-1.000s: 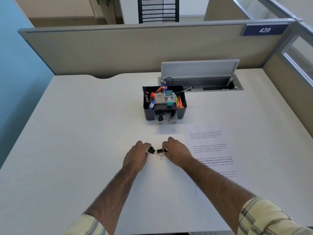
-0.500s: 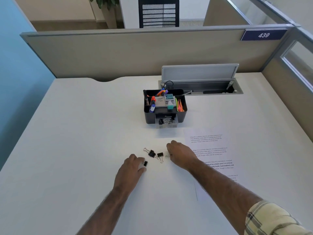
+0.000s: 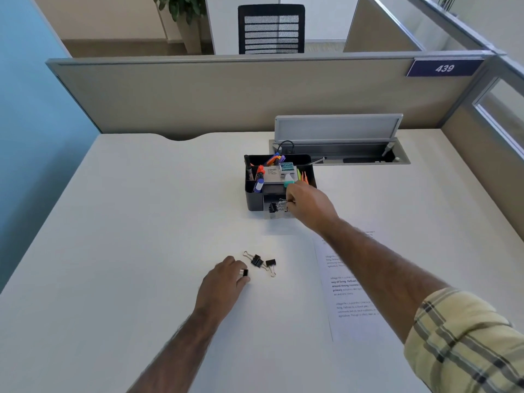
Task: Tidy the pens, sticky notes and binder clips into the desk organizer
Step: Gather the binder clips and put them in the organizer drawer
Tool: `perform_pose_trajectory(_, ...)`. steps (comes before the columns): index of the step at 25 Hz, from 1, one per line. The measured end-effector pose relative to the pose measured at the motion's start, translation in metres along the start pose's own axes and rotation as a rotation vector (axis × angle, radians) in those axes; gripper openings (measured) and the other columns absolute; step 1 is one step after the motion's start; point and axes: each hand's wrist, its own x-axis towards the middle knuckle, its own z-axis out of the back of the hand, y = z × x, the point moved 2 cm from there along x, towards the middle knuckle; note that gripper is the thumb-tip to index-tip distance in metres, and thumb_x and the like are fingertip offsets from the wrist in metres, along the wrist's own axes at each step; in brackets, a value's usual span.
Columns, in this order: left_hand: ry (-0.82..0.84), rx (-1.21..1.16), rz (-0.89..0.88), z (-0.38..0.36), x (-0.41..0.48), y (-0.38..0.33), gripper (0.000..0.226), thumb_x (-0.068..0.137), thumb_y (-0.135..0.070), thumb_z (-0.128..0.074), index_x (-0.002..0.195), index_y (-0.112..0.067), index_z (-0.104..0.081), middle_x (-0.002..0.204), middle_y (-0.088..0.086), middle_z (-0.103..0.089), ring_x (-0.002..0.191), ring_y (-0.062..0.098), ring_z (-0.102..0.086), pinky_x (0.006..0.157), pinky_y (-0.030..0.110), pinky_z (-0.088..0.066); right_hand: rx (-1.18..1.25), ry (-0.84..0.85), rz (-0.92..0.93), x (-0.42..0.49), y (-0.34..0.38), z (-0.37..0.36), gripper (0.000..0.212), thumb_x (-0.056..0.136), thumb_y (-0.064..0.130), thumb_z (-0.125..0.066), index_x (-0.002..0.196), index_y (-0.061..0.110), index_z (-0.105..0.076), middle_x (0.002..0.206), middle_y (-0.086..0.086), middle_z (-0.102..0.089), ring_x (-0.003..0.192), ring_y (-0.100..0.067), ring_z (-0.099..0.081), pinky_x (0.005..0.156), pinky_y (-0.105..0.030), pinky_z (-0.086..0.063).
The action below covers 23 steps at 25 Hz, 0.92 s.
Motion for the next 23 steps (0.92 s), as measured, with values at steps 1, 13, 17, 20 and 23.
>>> perform_pose_trajectory(1, -0.043, -0.024, -0.009, 0.006, 0.002, -0.003, 0.020, 0.095, -0.040, -0.060, 0.111, -0.028, -0.062, 0.102, -0.011, -0.055, 0.095, 0.014, -0.061, 0.076, 0.035, -0.053, 0.013, 0.015, -0.010, 0.002, -0.003, -0.002, 0.003, 0.093, 0.017, -0.064, 0.094, 0.018, -0.061, 0.100, 0.000, -0.063, 0.078, -0.016, -0.059, 0.062, -0.030, -0.055)
perform_pose_trajectory(13, -0.196, -0.133, -0.146, 0.062, 0.126, -0.114, 0.030, 0.095, -0.033, -0.065, 0.119, -0.016, -0.063, 0.115, 0.000, -0.060, 0.098, 0.020, -0.062, 0.075, 0.038, -0.053, 0.214, -0.182, -0.209, -0.043, -0.034, 0.000, 0.014, 0.097, 0.023, -0.060, 0.110, 0.020, -0.066, 0.105, 0.004, -0.063, 0.079, -0.008, -0.060, 0.064, -0.018, -0.049)
perform_pose_trajectory(17, -0.219, -0.161, -0.180, 0.059, 0.132, -0.120, 0.037, 0.096, -0.031, -0.063, 0.130, -0.017, -0.058, 0.126, 0.001, -0.059, 0.106, 0.020, -0.061, 0.081, 0.038, -0.055, 0.206, -0.182, -0.242, -0.054, -0.047, -0.001, 0.015, 0.097, 0.023, -0.060, 0.110, 0.020, -0.067, 0.105, 0.006, -0.062, 0.075, -0.009, -0.061, 0.063, -0.021, -0.049)
perform_pose_trajectory(20, -0.312, -0.196, -0.226, 0.057, 0.113, -0.102, 0.021, 0.100, -0.023, -0.055, 0.120, -0.019, -0.061, 0.111, -0.002, -0.059, 0.092, 0.019, -0.060, 0.070, 0.037, -0.054, 0.200, -0.161, -0.238, -0.059, -0.048, -0.009, 0.015, 0.098, 0.021, -0.058, 0.108, 0.020, -0.068, 0.105, 0.006, -0.063, 0.075, -0.009, -0.061, 0.063, -0.021, -0.047)
perform_pose_trajectory(23, -0.249, -0.153, -0.201, 0.042, 0.082, -0.060, 0.023, 0.101, -0.017, -0.049, 0.116, -0.024, -0.065, 0.104, -0.005, -0.058, 0.090, 0.015, -0.058, 0.071, 0.032, -0.050, 0.179, 0.017, -0.156, -0.064, -0.032, -0.027, 0.020, 0.097, 0.018, -0.059, 0.114, 0.023, -0.069, 0.113, 0.005, -0.063, 0.088, -0.010, -0.063, 0.076, -0.028, -0.055)
